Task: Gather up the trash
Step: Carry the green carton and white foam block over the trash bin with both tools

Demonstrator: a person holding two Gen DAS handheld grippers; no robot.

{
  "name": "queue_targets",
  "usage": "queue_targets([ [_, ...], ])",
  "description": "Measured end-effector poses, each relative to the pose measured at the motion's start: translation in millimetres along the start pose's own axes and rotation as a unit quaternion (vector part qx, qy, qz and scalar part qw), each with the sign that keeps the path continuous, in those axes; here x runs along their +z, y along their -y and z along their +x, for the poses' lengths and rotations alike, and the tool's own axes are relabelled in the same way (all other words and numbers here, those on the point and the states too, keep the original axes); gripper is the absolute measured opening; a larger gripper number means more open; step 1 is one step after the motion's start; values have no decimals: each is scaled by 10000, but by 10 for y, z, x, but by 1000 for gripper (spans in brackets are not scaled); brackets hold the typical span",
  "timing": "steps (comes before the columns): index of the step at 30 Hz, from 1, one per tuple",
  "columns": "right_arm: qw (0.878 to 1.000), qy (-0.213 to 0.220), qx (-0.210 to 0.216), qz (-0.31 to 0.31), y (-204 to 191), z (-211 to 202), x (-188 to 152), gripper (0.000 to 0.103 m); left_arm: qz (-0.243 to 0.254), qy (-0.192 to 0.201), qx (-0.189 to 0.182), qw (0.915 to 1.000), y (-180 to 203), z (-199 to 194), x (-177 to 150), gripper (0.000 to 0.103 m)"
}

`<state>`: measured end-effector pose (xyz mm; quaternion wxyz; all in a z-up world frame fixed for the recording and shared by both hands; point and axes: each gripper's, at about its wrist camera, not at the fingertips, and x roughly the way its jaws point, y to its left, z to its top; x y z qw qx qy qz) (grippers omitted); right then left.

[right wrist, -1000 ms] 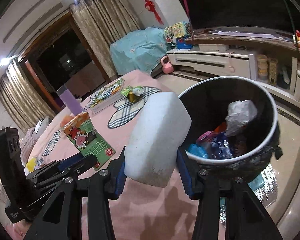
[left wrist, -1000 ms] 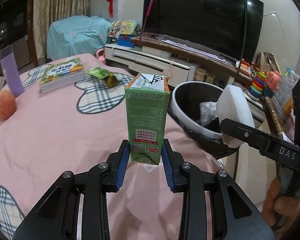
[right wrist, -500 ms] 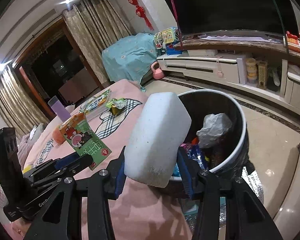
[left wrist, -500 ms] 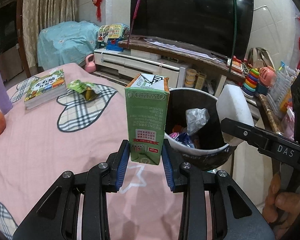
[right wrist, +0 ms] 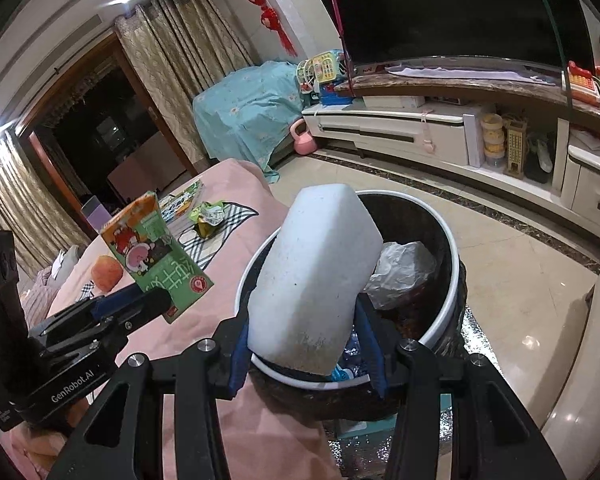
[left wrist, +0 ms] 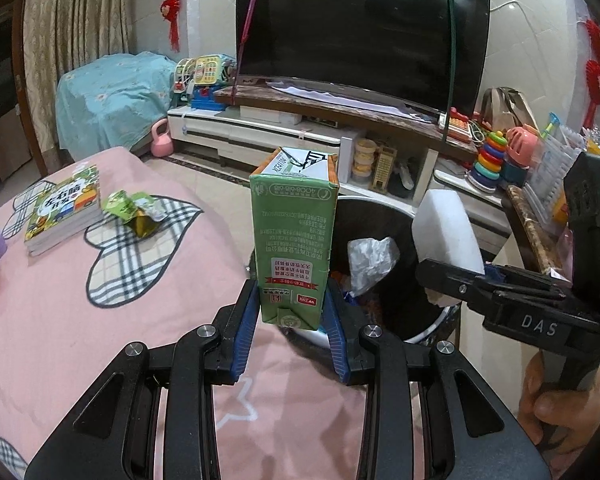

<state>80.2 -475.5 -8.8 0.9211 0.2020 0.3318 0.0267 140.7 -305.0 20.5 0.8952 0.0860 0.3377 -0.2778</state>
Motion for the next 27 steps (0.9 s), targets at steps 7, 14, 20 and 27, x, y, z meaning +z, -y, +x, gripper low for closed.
queue_targets([
  [7, 10000, -56, -14, -23, 56, 29, 60, 48, 75, -115, -36, 9999, 96, 124, 45, 31],
  [14, 9999, -152, -44, -43, 111, 89, 91, 49, 147, -248, -61, 9996, 174, 252, 89, 31],
  [20, 9996, -257, -82, -84, 144, 140, 134, 49, 198, -323, -78, 9993, 219, 337, 119, 31],
  [27, 9993, -351, -105, -120, 142, 164, 148, 49, 265, -450, -109, 9986, 269, 425, 139, 31],
])
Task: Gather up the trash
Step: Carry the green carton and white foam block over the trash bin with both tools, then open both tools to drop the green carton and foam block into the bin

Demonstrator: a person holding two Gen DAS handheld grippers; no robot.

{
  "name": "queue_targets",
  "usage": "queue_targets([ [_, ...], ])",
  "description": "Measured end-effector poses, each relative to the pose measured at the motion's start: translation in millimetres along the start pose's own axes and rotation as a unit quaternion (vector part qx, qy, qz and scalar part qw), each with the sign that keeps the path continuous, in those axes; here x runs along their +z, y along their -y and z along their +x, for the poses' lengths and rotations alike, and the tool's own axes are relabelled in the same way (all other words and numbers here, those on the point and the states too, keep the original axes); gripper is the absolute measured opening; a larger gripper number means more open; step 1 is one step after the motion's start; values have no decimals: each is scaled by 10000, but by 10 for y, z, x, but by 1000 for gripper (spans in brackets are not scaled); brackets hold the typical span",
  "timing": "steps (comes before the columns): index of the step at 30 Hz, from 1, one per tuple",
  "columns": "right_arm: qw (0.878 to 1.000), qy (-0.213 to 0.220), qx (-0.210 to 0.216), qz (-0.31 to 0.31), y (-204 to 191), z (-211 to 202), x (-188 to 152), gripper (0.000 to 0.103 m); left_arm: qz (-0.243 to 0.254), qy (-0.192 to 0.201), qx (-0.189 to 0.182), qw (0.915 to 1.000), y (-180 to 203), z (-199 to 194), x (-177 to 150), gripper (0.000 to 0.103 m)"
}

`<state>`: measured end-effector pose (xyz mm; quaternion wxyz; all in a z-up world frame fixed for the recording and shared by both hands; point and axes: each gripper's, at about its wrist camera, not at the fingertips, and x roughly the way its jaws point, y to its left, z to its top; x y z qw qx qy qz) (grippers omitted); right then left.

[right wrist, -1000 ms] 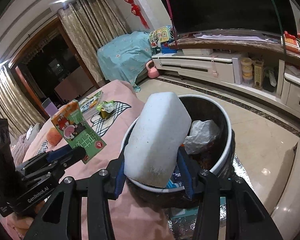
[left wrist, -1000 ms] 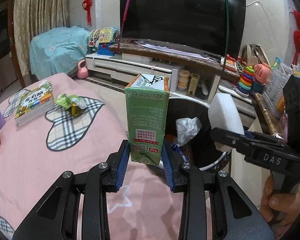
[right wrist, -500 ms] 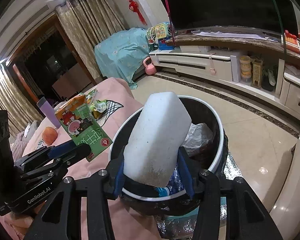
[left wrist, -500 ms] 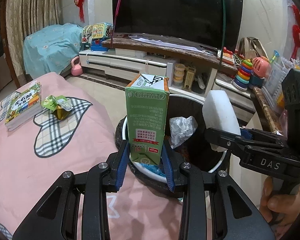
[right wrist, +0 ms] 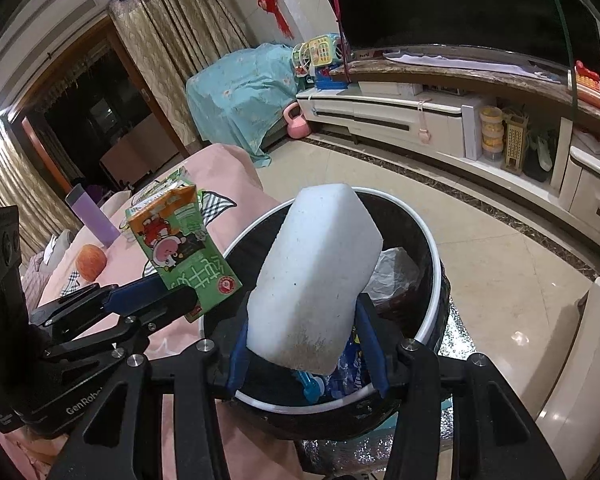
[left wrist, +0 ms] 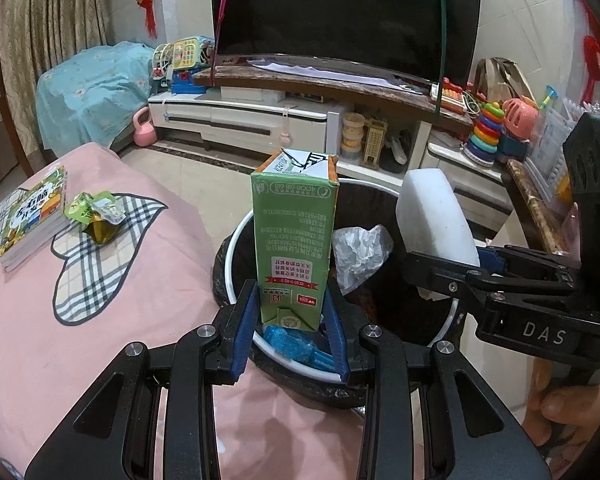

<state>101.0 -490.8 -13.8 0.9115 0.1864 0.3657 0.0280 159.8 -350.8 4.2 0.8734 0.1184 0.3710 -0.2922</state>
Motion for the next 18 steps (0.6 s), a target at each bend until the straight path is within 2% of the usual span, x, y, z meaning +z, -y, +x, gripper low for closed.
queue_targets([
  [18, 9998, -198, -24, -48, 35, 80, 61, 51, -68, -98, -36, 9999, -18, 73, 28, 31],
])
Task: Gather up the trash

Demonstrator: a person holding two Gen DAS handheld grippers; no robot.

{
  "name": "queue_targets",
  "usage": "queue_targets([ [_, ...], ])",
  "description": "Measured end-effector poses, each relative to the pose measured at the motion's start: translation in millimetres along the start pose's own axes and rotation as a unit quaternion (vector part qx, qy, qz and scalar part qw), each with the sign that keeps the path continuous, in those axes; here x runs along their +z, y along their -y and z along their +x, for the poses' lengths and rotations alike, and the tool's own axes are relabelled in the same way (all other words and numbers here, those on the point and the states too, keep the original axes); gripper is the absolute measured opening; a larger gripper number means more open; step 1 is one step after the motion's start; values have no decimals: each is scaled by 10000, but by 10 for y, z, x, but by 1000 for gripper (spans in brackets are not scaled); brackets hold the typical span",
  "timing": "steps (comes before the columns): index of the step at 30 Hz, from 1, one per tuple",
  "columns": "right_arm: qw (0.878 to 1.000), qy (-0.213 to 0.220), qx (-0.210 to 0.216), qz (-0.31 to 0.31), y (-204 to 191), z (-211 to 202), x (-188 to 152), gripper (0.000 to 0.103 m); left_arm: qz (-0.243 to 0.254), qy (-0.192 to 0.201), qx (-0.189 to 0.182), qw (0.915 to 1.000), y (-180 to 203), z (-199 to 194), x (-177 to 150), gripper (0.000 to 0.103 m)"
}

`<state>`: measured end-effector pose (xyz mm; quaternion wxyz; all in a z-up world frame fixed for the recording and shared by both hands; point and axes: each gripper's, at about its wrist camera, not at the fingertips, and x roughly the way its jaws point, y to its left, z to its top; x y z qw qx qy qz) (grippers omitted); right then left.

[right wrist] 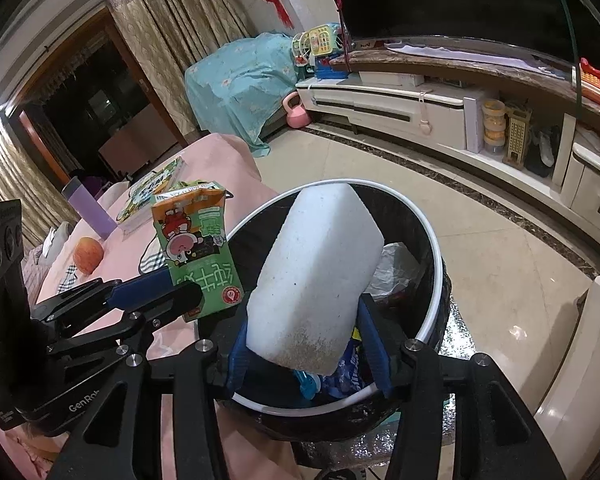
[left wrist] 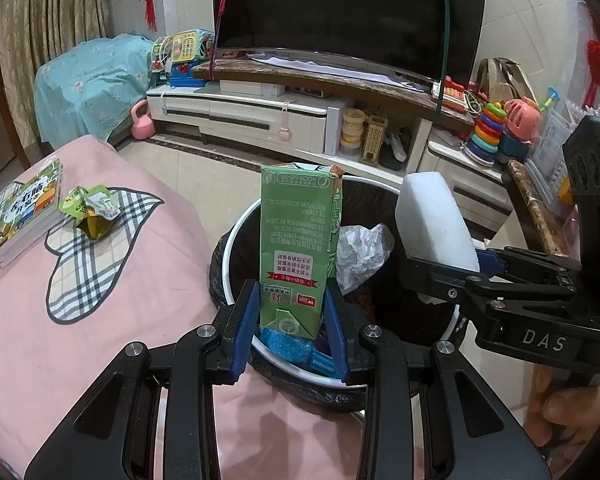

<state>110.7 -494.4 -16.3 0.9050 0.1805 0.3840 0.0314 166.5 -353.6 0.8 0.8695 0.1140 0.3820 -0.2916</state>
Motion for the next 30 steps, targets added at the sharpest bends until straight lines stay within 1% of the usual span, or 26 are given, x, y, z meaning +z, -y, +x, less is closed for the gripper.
queue_targets([
  [6, 10000, -28, -31, -3, -8, 4, 15, 51, -2, -45, 9, 10000, 10, 41, 9, 31],
  [10, 10000, -86, -48, -12, -13, 14, 33, 55, -35, -86, -26, 10000, 0, 56, 24, 33],
  [11, 9999, -100, -35, -7, -8, 13, 40, 55, -70, -120, -32, 9999, -10, 59, 30, 35],
  [13, 9999, -121, -4, 29, 3, 17, 63, 59, -112, -106, -41, 9999, -28, 40, 30, 49],
  [14, 9999, -115, -4, 60, 14, 5, 71, 60, -123, -71, -20, 9999, -37, 21, 25, 52],
  [15, 9999, -107, -3, 78, 21, -2, 71, 65, -134, -31, 9, 9999, -50, -7, 19, 56],
  [16, 9999, -76, 5, 102, 30, -21, 74, 70, -145, -14, 23, 9999, -62, -25, 14, 59],
  [18, 9999, -24, -10, 129, 36, -40, 80, 75, -192, 38, 42, 9998, -98, -72, 0, 59],
  [21, 9998, 18, 14, 180, 40, -69, 75, 75, -274, 93, 105, 9995, -167, -142, -29, 63],
  [27, 9996, 156, 55, 211, -45, -163, 51, 75, -493, 241, 185, 9983, -309, -332, -147, 64],
  [30, 9994, 275, 46, 196, -122, -245, 4, 80, -627, 358, 236, 9971, -376, -466, -248, 68],
])
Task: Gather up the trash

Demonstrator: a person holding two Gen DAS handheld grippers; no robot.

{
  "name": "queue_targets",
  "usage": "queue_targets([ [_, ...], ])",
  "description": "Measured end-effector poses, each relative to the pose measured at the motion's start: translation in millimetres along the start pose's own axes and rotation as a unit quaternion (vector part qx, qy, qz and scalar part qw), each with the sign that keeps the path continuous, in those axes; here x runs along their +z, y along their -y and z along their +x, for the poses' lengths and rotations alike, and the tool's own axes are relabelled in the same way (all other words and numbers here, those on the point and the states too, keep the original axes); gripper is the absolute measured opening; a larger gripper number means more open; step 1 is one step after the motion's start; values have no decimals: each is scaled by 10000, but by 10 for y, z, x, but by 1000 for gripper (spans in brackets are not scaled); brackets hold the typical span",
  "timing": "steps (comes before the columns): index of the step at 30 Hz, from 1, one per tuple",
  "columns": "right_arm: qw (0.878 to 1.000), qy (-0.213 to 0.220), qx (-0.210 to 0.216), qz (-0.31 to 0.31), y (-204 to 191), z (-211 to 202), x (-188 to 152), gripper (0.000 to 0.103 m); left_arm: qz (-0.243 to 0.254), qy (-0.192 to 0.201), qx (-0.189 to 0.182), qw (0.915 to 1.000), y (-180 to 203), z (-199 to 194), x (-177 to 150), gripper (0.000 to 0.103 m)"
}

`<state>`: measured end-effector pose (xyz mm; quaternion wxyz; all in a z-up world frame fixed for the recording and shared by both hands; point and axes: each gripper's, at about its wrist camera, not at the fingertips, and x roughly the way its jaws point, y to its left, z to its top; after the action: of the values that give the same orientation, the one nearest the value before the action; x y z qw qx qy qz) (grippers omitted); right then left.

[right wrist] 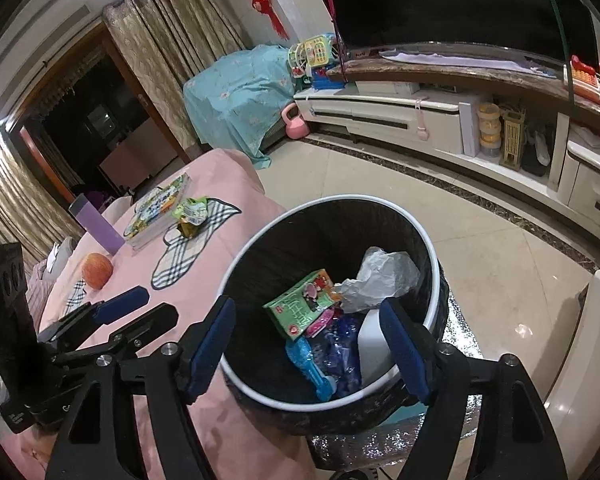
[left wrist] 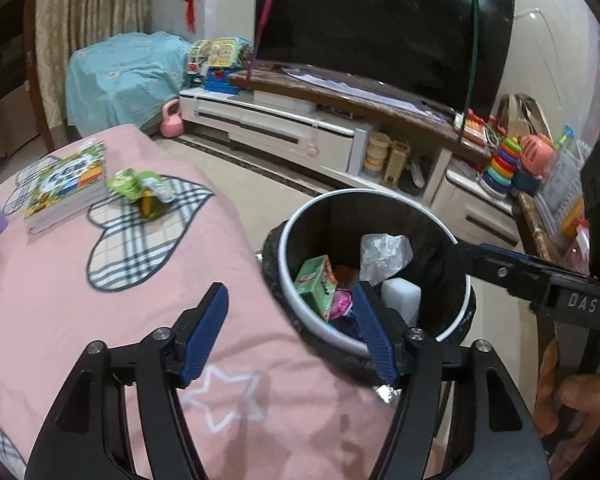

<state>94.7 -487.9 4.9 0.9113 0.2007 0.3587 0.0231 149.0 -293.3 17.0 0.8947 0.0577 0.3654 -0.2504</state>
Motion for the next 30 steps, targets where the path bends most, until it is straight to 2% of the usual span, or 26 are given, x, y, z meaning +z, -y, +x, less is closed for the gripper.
queue_targets([
  [7, 9990, 445, -9, 74, -211, -250, -270, 95, -450, 199, 36, 9988, -269, -359, -371, 76],
  [11, 9985, 550, -21, 75, -362, -316, -555, 97, -646, 243, 130, 9975, -424, -549, -611, 79],
  [14, 9977, 666, -140, 11, -496, -369, -773, 97, -668, 368, 321, 9966, -489, -691, -745, 87],
  [18, 9917, 1158, -507, -211, -660, -568, -966, 97, -748, 847, 495, 9924, -553, -1031, -905, 94],
  [23, 9739, 1856, -1104, -692, -979, -950, -1003, 97, -617, 1518, 746, 9837, -560, -1465, -979, 103],
  [25, 9635, 2199, -1243, -884, -1125, -1136, -1012, 103, -541, 1908, 930, 9757, -551, -1644, -1008, 103],
  [28, 9355, 2980, -1434, -1240, -1352, -1450, -1103, 103, -468, 2322, 1426, 9610, -534, -1787, -1118, 103],
  [30, 9344, 2951, -1417, -1403, -1421, -1408, -1125, 103, -546, 2402, 1719, 9538, -548, -1805, -1187, 103],
])
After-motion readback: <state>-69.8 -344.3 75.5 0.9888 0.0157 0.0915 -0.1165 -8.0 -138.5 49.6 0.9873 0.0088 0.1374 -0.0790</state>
